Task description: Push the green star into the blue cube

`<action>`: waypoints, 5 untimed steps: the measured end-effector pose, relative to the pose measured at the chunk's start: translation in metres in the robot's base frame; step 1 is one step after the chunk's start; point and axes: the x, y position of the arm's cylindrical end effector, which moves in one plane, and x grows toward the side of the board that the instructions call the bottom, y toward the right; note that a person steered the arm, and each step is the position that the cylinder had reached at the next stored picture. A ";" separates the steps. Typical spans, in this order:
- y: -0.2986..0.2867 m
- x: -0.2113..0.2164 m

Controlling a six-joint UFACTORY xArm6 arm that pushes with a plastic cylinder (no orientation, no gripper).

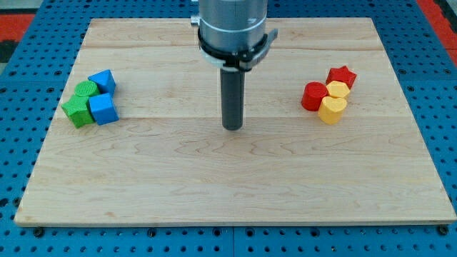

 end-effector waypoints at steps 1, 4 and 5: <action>-0.063 0.039; -0.297 0.022; -0.299 -0.011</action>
